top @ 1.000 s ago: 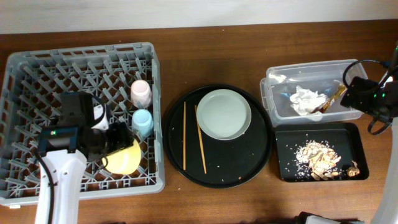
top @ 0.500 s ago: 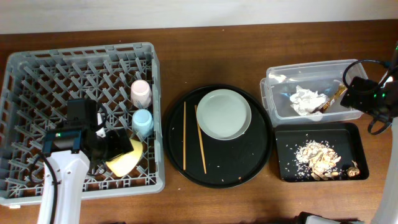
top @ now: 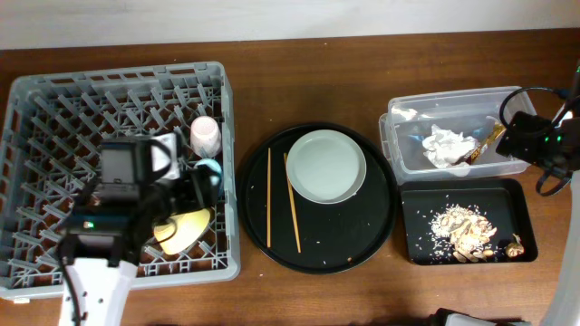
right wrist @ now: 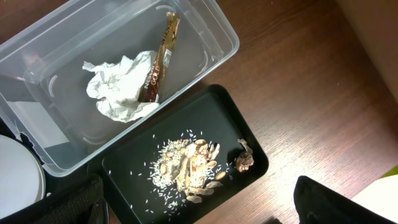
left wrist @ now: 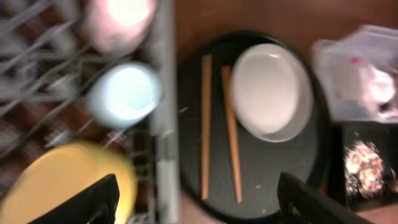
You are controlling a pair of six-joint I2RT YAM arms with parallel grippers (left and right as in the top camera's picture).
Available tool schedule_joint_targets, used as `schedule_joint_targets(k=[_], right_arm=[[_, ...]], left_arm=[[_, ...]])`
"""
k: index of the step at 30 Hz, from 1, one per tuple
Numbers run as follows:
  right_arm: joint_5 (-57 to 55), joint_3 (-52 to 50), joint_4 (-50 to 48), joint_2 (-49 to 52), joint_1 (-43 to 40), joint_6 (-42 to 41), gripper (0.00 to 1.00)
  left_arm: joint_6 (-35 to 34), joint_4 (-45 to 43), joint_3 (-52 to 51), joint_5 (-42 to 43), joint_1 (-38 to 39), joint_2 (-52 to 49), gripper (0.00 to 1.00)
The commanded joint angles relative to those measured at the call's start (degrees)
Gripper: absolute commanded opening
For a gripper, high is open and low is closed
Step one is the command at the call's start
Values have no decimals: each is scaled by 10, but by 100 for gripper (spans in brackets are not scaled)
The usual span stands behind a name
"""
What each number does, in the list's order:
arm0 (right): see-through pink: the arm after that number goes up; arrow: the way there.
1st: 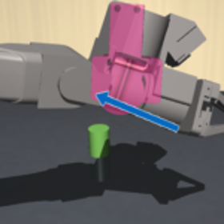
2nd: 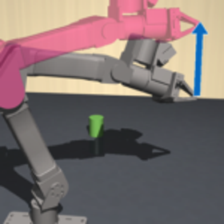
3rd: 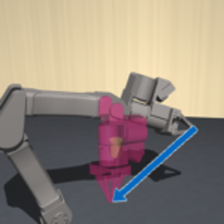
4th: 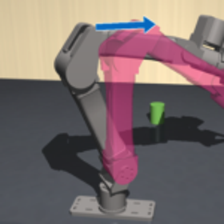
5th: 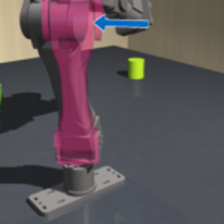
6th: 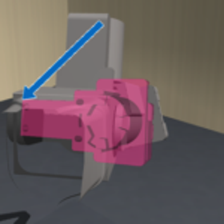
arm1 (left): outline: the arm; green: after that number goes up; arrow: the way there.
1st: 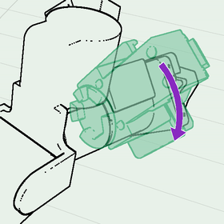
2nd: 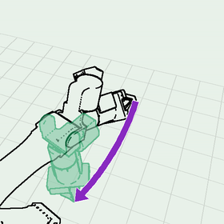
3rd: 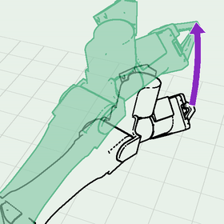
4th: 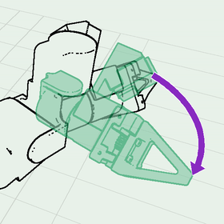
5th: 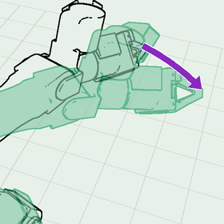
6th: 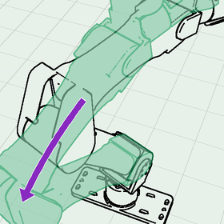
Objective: Sort waste into correct bins and load items into the dishwasher rack
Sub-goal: 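Move the left gripper to the tray and grasp one wooden chopstick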
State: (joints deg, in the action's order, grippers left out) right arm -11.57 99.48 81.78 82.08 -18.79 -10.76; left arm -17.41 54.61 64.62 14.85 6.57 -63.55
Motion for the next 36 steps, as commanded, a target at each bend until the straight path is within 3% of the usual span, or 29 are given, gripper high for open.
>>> schedule_joint_targets(k=[1, 3, 5, 10, 12, 16, 29, 31, 33, 36], right_arm=[[-11, 1, -1, 1, -4, -8, 99], [-11, 1, -1, 1, -4, -8, 99], [-11, 1, -1, 1, -4, -8, 99], [-11, 1, -1, 1, -4, -8, 99], [-11, 1, -1, 1, -4, -8, 99], [-11, 1, -1, 1, -4, -8, 99], [-11, 1, -1, 1, -4, -8, 99], [-11, 1, -1, 1, -4, -8, 99], [-11, 1, -1, 1, -4, -8, 99], [-11, 1, -1, 1, -4, -8, 98]], left_arm=[[-42, -26, 14, -48, 102, -50, 79], [-57, -39, 29, -78, 163, -103, 75], [-69, -43, 50, -118, 212, -162, 61], [-97, -65, 68, -205, 264, -285, 59], [-106, -71, 68, -207, 266, -327, 57], [-106, -84, 67, -207, 266, -378, 34], [-106, -117, 67, -207, 280, -457, 32], [-106, -124, 67, -207, 280, -469, 27], [-106, -131, 67, -208, 280, -481, 11], [-106, -133, 67, -209, 280, -492, 8]])
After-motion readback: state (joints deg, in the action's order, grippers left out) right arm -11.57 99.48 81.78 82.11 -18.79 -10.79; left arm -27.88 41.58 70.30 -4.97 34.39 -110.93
